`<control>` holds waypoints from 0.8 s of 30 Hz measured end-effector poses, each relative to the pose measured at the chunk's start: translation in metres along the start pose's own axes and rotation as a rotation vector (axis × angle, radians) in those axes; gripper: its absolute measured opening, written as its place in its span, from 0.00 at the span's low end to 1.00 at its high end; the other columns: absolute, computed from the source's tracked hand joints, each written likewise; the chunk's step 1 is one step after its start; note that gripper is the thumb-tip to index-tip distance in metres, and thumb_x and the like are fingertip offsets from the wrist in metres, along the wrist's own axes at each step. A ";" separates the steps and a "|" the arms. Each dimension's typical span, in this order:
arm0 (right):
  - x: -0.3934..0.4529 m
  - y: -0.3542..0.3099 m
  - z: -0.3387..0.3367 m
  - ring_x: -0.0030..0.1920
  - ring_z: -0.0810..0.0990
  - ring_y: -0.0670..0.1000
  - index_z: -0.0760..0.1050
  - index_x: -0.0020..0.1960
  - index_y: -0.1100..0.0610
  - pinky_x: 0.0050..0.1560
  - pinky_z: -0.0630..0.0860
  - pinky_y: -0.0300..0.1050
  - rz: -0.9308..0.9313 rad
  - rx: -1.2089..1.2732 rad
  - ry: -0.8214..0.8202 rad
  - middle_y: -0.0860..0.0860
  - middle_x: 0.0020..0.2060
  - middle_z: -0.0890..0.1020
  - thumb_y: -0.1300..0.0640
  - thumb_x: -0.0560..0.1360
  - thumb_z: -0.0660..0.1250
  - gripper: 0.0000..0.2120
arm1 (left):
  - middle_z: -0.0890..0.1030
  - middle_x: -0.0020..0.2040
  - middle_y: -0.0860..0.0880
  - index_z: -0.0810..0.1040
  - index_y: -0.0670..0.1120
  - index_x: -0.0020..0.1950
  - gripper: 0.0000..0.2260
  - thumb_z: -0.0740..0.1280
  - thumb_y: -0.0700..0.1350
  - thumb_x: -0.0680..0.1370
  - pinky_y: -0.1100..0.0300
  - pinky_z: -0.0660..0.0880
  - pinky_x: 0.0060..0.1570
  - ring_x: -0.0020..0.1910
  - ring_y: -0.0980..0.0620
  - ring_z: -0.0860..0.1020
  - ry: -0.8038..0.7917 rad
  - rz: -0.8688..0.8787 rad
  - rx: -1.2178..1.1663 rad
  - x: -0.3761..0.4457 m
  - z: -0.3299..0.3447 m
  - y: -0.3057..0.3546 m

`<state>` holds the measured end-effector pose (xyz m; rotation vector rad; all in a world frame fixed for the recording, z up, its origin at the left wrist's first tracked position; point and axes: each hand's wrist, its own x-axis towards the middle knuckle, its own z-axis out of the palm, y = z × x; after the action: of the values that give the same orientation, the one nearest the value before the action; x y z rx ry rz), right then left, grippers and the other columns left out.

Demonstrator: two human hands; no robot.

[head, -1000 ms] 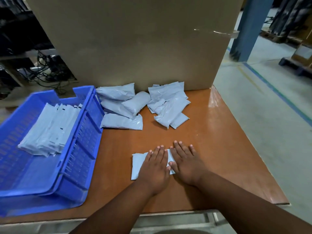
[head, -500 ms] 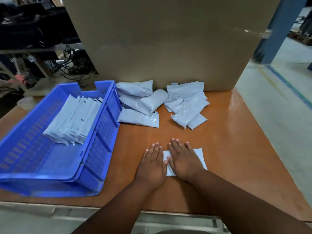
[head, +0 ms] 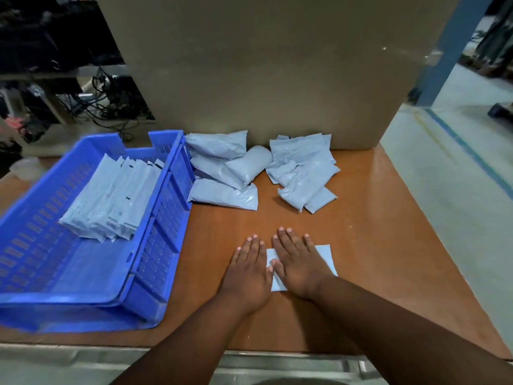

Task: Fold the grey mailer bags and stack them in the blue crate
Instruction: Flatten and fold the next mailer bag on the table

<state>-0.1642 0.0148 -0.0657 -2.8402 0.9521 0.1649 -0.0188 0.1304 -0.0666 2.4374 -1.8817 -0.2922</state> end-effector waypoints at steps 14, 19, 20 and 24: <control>-0.033 0.047 0.006 0.85 0.40 0.52 0.45 0.87 0.49 0.83 0.39 0.61 0.103 0.034 0.049 0.49 0.86 0.42 0.33 0.84 0.39 0.36 | 0.52 0.87 0.50 0.53 0.56 0.87 0.29 0.43 0.61 0.86 0.41 0.45 0.83 0.86 0.47 0.48 0.041 0.110 0.088 0.017 0.001 0.029; -0.031 0.048 0.010 0.85 0.41 0.52 0.44 0.87 0.48 0.83 0.41 0.61 0.105 0.024 0.075 0.49 0.86 0.43 0.32 0.84 0.38 0.36 | 0.50 0.87 0.49 0.52 0.54 0.87 0.33 0.42 0.66 0.85 0.46 0.43 0.84 0.86 0.49 0.47 0.069 0.072 0.069 0.012 0.007 0.011; -0.030 0.048 0.011 0.85 0.41 0.52 0.44 0.87 0.48 0.83 0.41 0.61 0.104 0.027 0.073 0.49 0.86 0.42 0.32 0.84 0.38 0.37 | 0.49 0.88 0.49 0.50 0.53 0.87 0.33 0.41 0.67 0.85 0.47 0.42 0.84 0.86 0.49 0.45 0.065 0.070 0.063 0.012 0.007 0.010; -0.032 0.048 0.006 0.85 0.38 0.52 0.40 0.87 0.48 0.83 0.40 0.61 0.110 0.005 0.026 0.48 0.85 0.40 0.31 0.83 0.35 0.37 | 0.45 0.88 0.50 0.48 0.52 0.87 0.36 0.40 0.69 0.84 0.47 0.41 0.84 0.86 0.51 0.42 0.064 0.060 0.040 0.008 0.008 0.003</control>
<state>-0.2189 -0.0038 -0.0717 -2.7929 1.1128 0.1376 -0.0209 0.1223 -0.0750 2.3787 -1.9484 -0.1733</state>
